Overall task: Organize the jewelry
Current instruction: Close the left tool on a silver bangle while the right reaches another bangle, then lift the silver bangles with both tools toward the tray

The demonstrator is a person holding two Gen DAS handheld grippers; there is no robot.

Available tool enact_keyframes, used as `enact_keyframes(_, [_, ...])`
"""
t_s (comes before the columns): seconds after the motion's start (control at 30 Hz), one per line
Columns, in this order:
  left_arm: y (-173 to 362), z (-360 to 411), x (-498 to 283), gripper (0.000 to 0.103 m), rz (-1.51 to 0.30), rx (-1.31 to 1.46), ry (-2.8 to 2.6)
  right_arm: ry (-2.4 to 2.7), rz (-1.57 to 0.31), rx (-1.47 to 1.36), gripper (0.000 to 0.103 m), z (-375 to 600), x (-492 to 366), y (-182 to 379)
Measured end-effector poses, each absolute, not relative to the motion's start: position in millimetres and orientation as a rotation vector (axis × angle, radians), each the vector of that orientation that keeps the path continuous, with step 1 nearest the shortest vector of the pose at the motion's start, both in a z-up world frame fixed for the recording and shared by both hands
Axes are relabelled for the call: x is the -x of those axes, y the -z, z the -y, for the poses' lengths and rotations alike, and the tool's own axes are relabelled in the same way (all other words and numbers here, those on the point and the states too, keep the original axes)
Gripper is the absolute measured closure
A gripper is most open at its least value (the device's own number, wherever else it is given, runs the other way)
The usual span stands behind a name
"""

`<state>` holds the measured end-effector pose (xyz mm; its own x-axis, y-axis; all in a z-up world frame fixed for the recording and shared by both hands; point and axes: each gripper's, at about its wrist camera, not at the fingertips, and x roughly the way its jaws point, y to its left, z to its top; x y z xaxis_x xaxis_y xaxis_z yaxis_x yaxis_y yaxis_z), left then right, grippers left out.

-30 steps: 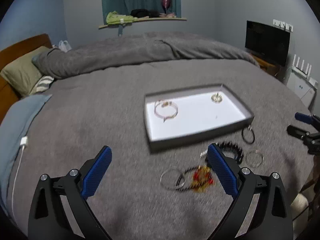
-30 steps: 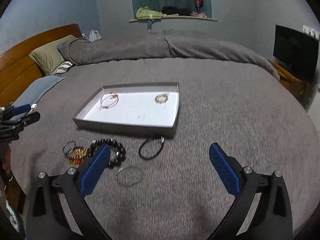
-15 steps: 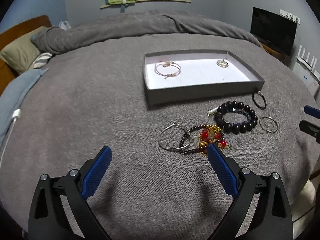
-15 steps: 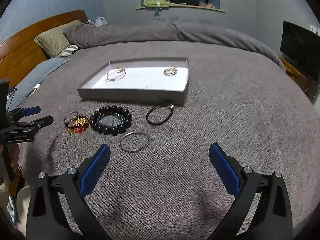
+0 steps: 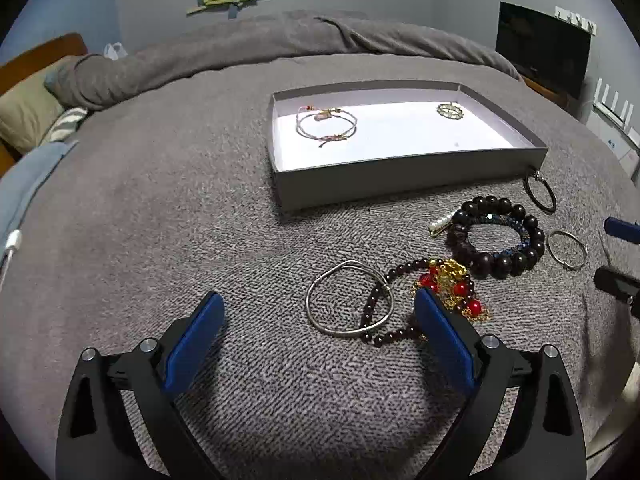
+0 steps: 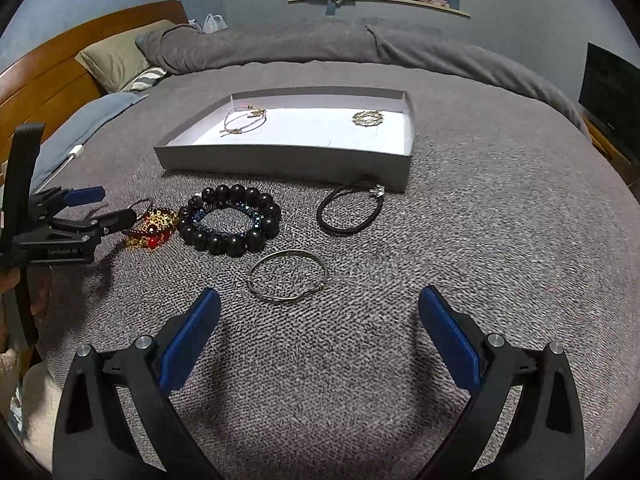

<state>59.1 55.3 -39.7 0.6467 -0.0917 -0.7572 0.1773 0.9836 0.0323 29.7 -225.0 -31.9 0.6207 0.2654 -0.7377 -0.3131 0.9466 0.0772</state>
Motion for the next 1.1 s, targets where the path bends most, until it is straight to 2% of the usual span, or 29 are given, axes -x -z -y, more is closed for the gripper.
enact_keyframes(0.13, [44, -54, -62, 0.012, -0.856, -0.106, 0.181, -0.348, -0.828, 0.067, 0.005, 222, -33, 34])
enact_keyframes(0.2, [46, -54, -64, 0.027, -0.861, -0.101, 0.205, -0.354, -0.824, 0.073, 0.006, 221, -34, 35])
enact_keyframes(0.27, [50, -52, -66, 0.034, -0.876, -0.108, 0.208, -0.359, -0.821, 0.076, 0.006, 220, -35, 35])
enact_keyframes(0.47, [50, -56, -66, 0.041, -0.879, -0.076, 0.247, -0.376, -0.817, 0.085, 0.007, 219, -35, 36])
enact_keyframes(0.73, [55, -54, -69, 0.041, -0.877, -0.054, 0.243, -0.368, -0.823, 0.065, 0.012, 216, -41, 41])
enact_keyframes(0.83, [54, -55, -66, 0.048, -0.872, -0.037, 0.252, -0.368, -0.825, 0.082, 0.014, 210, -43, 43])
enact_keyframes(0.9, [53, -56, -65, 0.053, -0.871, -0.028, 0.257, -0.365, -0.831, 0.091, 0.020, 207, -44, 45])
enact_keyframes(1.1, [53, -55, -63, 0.053, -0.863, -0.034, 0.256, -0.368, -0.833, 0.102, 0.035, 203, -45, 47])
